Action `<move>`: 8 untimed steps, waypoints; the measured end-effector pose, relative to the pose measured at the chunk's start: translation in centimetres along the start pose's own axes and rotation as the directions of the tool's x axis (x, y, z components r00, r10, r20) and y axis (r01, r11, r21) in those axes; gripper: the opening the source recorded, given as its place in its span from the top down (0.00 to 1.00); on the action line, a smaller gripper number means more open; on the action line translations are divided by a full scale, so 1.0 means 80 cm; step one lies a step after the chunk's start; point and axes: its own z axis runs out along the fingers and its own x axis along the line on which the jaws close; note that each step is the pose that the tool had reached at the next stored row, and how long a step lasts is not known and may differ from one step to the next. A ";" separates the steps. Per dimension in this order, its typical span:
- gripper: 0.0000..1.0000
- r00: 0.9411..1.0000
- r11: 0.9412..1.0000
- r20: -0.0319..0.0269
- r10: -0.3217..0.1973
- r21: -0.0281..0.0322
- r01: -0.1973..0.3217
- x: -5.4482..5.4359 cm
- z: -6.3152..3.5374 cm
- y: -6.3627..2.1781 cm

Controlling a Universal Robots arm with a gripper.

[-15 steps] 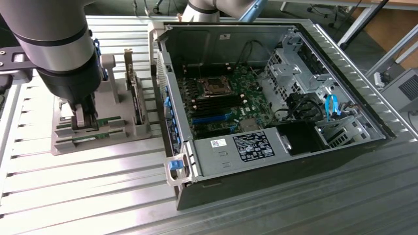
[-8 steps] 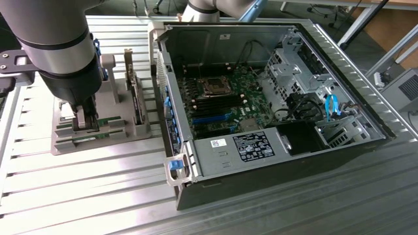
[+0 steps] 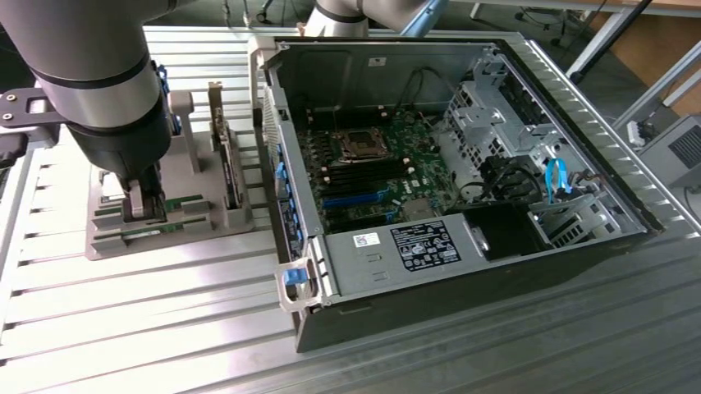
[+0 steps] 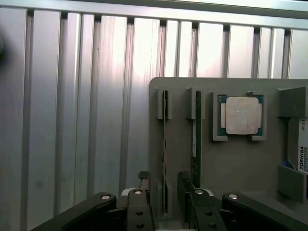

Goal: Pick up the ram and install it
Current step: 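Pick up the ram and move it above insertion slot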

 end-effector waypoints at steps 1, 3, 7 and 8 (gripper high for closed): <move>0.65 1.000 1.000 0.000 0.000 0.000 0.000 0.000 0.000 0.000; 0.65 1.000 1.000 0.000 0.000 0.000 0.000 0.000 0.002 0.000; 0.65 1.000 1.000 0.000 0.000 0.000 0.000 0.000 0.005 0.002; 0.65 1.000 1.000 0.000 0.000 0.000 0.000 0.000 0.006 0.002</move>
